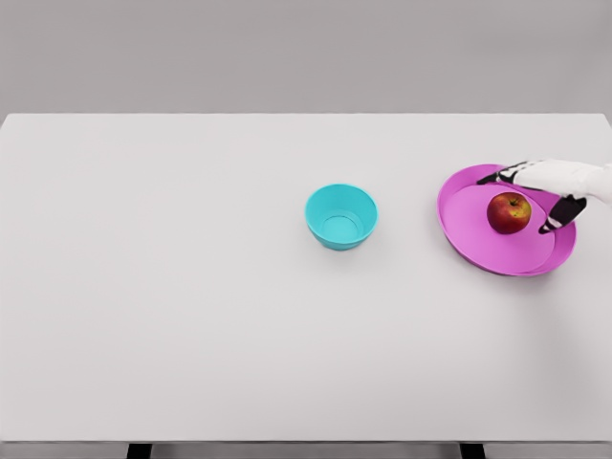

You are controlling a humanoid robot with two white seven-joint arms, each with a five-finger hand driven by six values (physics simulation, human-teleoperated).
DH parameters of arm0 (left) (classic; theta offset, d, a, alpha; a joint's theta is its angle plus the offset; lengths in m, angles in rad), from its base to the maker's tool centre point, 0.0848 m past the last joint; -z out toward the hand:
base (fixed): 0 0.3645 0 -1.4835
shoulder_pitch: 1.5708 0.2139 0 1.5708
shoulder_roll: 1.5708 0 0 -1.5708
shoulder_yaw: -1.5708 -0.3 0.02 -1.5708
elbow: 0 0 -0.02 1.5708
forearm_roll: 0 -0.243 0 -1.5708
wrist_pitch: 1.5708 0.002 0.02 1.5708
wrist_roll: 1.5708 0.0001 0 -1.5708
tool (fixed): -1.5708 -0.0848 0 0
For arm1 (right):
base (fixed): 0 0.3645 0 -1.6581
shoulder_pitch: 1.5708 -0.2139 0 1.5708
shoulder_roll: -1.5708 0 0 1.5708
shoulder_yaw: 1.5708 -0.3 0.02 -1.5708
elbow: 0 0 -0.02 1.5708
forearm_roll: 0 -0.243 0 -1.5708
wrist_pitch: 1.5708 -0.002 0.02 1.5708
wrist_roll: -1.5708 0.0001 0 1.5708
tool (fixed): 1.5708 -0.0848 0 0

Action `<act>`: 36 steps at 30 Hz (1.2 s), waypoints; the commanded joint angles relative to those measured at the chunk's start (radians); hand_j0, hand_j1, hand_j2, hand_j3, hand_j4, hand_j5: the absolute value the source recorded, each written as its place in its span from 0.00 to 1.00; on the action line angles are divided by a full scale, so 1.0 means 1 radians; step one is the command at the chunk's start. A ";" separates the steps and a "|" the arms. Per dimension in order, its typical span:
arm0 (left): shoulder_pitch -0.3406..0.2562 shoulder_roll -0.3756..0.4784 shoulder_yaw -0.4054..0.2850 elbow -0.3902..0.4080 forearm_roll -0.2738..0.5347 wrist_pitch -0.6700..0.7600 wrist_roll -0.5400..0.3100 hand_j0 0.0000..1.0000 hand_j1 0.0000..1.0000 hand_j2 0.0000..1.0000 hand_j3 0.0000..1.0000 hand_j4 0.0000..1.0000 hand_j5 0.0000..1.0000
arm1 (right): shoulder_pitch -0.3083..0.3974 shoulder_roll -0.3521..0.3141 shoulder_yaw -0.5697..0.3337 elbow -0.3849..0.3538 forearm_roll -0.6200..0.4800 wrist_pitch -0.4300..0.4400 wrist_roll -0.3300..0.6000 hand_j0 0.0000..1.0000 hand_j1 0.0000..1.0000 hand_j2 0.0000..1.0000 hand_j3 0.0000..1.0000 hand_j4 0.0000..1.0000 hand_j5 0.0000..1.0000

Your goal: Put the apple from the pink plate into the blue bowl with your right arm

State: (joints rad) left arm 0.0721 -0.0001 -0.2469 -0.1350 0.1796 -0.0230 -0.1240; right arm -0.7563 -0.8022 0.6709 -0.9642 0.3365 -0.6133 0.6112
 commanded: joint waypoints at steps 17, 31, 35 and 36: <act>-0.002 0.000 0.000 0.000 0.001 0.000 0.000 1.00 1.00 1.00 1.00 1.00 1.00 | -0.031 0.035 0.042 0.038 -0.004 0.002 0.000 1.00 1.00 1.00 1.00 1.00 1.00; -0.002 0.000 0.000 0.000 0.000 0.000 0.000 1.00 1.00 1.00 1.00 1.00 1.00 | -0.029 0.034 0.064 0.038 -0.004 0.002 0.000 0.63 0.63 0.63 0.63 0.63 0.63; -0.002 0.000 0.000 0.000 0.001 0.000 0.000 1.00 1.00 1.00 1.00 1.00 1.00 | -0.029 0.034 0.064 0.035 -0.002 0.002 0.000 0.49 0.49 0.49 0.49 0.49 0.49; -0.002 0.000 0.000 0.000 0.000 0.000 0.000 1.00 1.00 1.00 1.00 1.00 1.00 | -0.029 0.034 0.064 0.035 -0.004 0.002 0.000 0.48 0.48 0.48 0.48 0.48 0.48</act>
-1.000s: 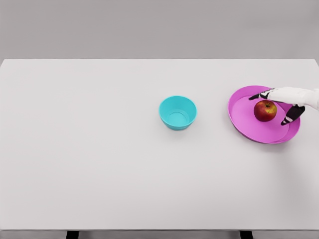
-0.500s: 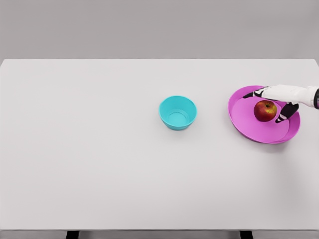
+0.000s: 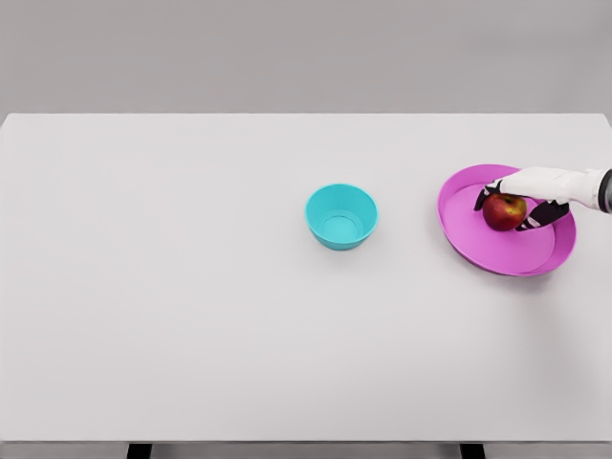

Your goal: Put the apple from the pink plate into the blue bowl with your right arm

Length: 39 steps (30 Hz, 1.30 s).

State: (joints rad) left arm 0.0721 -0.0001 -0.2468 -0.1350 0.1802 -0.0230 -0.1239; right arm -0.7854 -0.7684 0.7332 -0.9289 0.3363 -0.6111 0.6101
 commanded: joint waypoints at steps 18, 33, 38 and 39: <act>0.000 0.000 0.000 0.000 0.001 0.000 0.000 1.00 1.00 1.00 1.00 1.00 1.00 | -0.057 -0.002 -0.009 -0.079 -0.013 0.000 0.001 0.48 0.48 0.48 0.48 0.48 0.48; 0.000 0.000 0.000 0.000 0.001 0.000 0.000 1.00 1.00 1.00 1.00 1.00 1.00 | -0.107 0.133 -0.006 -0.165 -0.014 0.000 0.001 0.46 0.46 0.46 0.46 0.46 0.46; -0.002 0.000 0.000 0.000 0.001 0.000 0.000 1.00 1.00 1.00 1.00 1.00 1.00 | -0.107 0.162 -0.002 -0.205 -0.013 0.000 0.001 0.46 0.46 0.46 0.46 0.46 0.46; 0.000 0.000 0.000 0.000 0.001 0.000 0.000 1.00 1.00 1.00 1.00 1.00 1.00 | -0.107 0.162 -0.002 -0.214 -0.011 0.000 0.001 0.46 0.46 0.46 0.46 0.46 0.46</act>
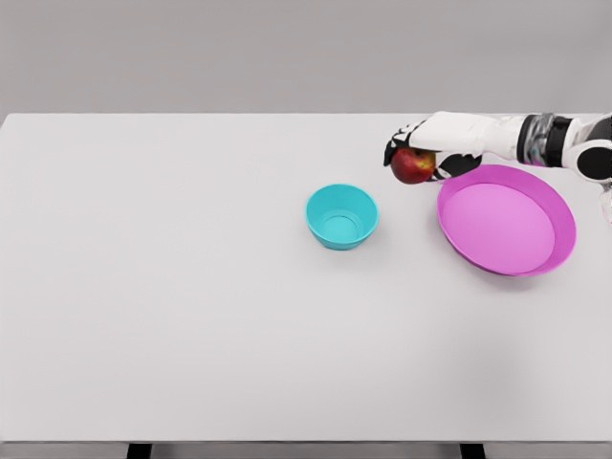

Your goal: Put the apple from the pink plate into the blue bowl with your right arm

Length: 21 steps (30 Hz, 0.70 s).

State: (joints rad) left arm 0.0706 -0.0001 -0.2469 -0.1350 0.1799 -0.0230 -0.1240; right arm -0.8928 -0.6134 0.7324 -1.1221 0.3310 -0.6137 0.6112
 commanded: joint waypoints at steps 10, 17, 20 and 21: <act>0.002 0.000 0.000 0.000 0.001 0.000 0.000 1.00 1.00 1.00 1.00 1.00 1.00 | 0.005 0.092 0.044 -0.073 0.002 0.003 0.000 0.47 0.47 0.47 0.47 0.47 0.47; 0.000 0.000 0.000 0.000 0.000 0.000 0.000 1.00 1.00 1.00 1.00 1.00 1.00 | 0.009 0.096 0.105 -0.099 0.002 0.003 0.000 0.47 0.47 0.47 0.47 0.47 0.47; 0.000 0.000 0.000 0.000 0.001 0.000 0.000 1.00 1.00 1.00 1.00 1.00 1.00 | 0.009 0.101 0.114 -0.097 0.002 0.003 0.000 0.47 0.47 0.47 0.47 0.47 0.47; 0.002 0.000 0.000 0.000 0.001 0.000 0.000 1.00 1.00 1.00 1.00 1.00 1.00 | 0.009 0.104 0.116 -0.097 0.002 0.003 0.000 0.47 0.47 0.47 0.47 0.47 0.47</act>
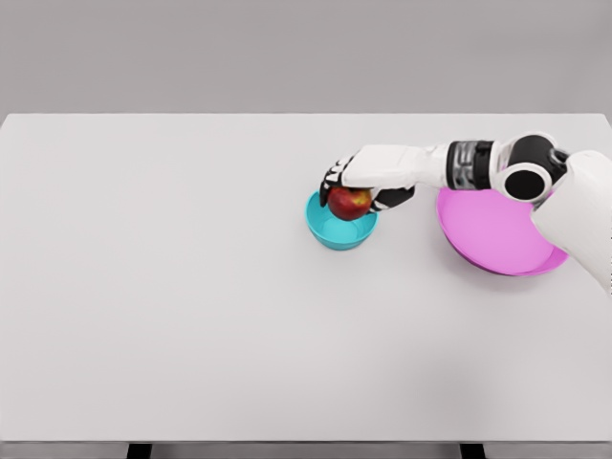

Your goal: Put the apple from the pink plate into the blue bowl with your right arm

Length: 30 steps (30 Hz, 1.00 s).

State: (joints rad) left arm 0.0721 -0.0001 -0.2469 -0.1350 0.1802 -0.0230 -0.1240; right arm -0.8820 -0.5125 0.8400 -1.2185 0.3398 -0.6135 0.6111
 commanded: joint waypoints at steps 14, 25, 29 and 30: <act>-0.002 0.000 0.000 0.000 -0.001 0.000 0.000 1.00 1.00 1.00 1.00 1.00 1.00 | -0.003 0.002 0.002 0.007 -0.005 0.003 0.000 1.00 1.00 1.00 1.00 1.00 1.00; -0.002 0.000 0.000 0.000 0.001 0.000 0.000 1.00 1.00 1.00 1.00 1.00 1.00 | 0.199 -0.245 -0.463 -0.078 -0.021 0.003 0.000 1.00 1.00 1.00 1.00 1.00 1.00; -0.002 0.000 0.000 0.000 -0.001 0.000 0.000 1.00 1.00 1.00 1.00 1.00 1.00 | 0.376 -0.221 -0.743 -0.088 -0.021 0.003 0.000 1.00 1.00 1.00 1.00 1.00 1.00; 0.000 0.000 0.000 0.000 -0.001 0.000 0.000 1.00 1.00 1.00 1.00 1.00 1.00 | 0.410 -0.215 -0.772 -0.088 -0.021 0.003 0.000 1.00 1.00 1.00 1.00 1.00 1.00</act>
State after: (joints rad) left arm 0.0706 -0.0001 -0.2468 -0.1352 0.1800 -0.0229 -0.1240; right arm -0.4679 -0.7301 0.1915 -1.3009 0.3292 -0.6150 0.6116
